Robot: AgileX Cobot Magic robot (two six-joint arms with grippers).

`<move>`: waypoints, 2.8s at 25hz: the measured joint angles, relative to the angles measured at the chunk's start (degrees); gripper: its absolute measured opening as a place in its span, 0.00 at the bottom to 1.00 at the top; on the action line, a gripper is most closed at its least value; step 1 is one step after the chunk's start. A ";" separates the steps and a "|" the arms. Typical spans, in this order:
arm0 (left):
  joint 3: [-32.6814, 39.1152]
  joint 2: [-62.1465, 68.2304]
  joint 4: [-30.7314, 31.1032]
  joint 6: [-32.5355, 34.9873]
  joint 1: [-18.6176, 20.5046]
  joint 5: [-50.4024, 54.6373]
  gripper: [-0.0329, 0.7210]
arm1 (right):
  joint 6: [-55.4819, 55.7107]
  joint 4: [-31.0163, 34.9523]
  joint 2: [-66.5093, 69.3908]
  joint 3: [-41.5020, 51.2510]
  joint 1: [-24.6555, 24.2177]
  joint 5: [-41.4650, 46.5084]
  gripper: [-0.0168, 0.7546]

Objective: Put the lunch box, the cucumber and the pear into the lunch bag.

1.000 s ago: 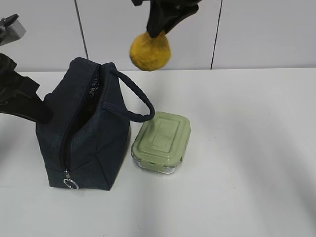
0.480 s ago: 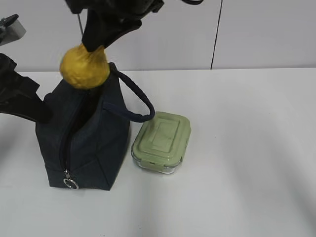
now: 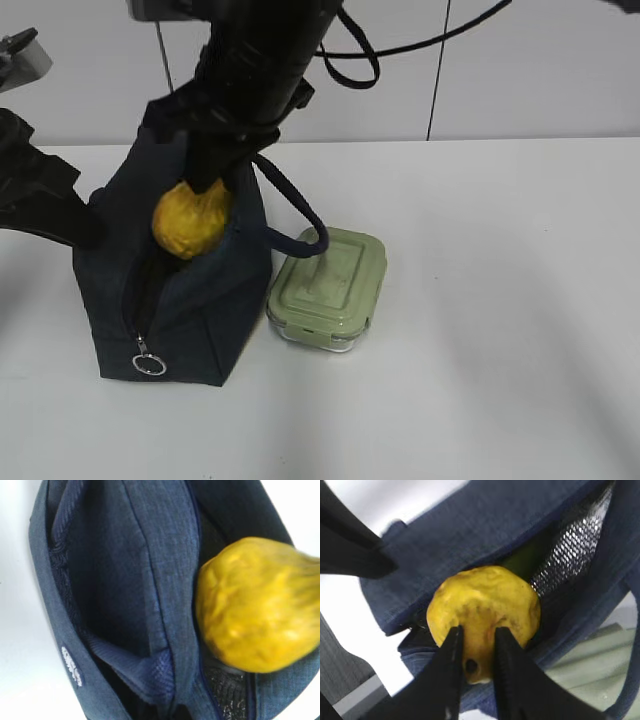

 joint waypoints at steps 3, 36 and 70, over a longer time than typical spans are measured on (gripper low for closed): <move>0.00 0.00 0.00 0.00 0.00 0.00 0.05 | -0.03 -0.40 2.06 0.00 0.00 0.59 0.17; 0.00 0.00 0.23 0.00 0.00 0.11 0.05 | 8.59 -13.74 -10.36 10.91 0.09 -2.50 0.53; 0.00 0.05 0.23 0.01 0.00 0.23 0.05 | -18.80 35.59 -29.60 64.59 -21.74 -39.69 0.53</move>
